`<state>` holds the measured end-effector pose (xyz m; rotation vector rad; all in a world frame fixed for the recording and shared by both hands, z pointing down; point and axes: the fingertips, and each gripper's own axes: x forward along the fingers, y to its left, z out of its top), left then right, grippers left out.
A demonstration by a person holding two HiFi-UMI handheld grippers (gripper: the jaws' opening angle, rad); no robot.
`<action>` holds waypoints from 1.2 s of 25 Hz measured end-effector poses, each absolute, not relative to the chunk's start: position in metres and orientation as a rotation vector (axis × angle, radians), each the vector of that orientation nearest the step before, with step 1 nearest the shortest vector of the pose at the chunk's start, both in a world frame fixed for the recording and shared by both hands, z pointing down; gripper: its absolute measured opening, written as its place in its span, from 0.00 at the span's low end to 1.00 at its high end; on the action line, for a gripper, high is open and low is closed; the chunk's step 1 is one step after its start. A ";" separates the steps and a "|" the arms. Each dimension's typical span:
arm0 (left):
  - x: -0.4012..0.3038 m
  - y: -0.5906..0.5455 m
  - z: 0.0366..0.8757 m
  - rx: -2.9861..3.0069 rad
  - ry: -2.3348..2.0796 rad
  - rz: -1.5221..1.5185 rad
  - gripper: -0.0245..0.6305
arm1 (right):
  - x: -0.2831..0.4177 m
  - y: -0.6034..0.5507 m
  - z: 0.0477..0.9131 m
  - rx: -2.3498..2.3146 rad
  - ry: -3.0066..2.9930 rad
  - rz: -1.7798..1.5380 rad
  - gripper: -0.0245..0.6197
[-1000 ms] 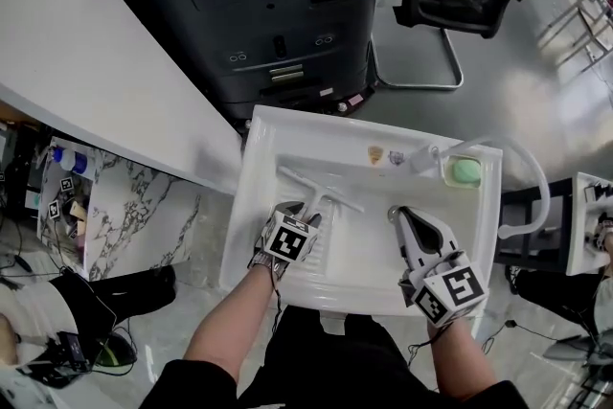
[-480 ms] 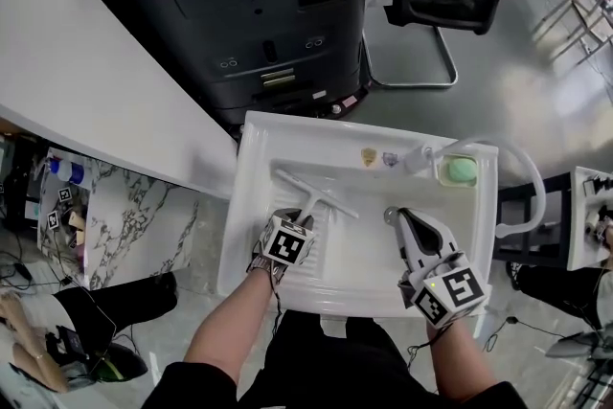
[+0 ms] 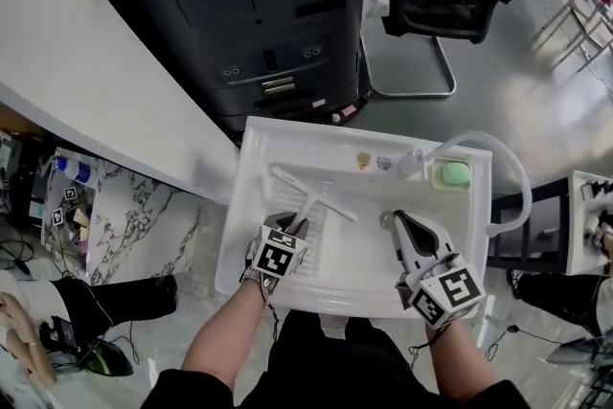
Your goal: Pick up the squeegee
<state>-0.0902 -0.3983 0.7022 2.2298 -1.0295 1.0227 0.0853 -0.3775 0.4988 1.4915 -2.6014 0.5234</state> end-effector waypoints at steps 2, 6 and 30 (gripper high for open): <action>-0.089 -0.393 0.684 2.250 -1.062 0.982 0.17 | 0.088 -0.374 0.494 1.477 -2.621 0.509 0.06; -0.082 -0.376 0.643 2.291 -1.129 0.868 0.17 | 0.092 -0.363 0.482 1.439 -2.662 0.478 0.06; -0.133 -0.205 0.410 2.325 -1.701 0.203 0.17 | 0.023 -0.277 0.431 0.978 -2.941 0.305 0.06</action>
